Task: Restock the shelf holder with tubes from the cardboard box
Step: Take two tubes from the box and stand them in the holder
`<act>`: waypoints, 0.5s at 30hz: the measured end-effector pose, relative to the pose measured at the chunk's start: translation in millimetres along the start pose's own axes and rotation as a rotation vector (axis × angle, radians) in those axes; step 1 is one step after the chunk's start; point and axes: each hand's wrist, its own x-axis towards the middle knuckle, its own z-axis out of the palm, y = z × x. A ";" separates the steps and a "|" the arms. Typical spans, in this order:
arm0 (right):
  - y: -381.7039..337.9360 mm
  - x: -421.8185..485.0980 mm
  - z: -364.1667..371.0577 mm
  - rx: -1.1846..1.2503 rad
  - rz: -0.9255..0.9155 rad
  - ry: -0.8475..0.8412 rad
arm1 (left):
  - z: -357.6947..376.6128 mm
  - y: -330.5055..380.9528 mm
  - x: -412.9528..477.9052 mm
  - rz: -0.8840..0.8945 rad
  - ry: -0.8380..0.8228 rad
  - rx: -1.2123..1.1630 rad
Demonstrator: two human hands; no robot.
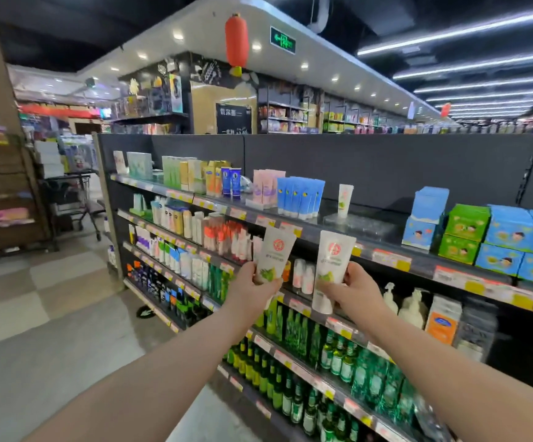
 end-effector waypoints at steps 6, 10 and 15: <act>8.3 59.5 -5.1 -0.049 0.032 0.126 | 13.8 -12.5 87.1 0.080 -0.112 -0.047; 6.3 106.8 -4.5 -0.028 0.051 0.246 | 18.3 -14.5 155.6 0.141 -0.196 -0.090; 8.4 155.6 2.5 -0.016 0.054 0.376 | 25.4 -19.8 229.0 0.186 -0.275 -0.121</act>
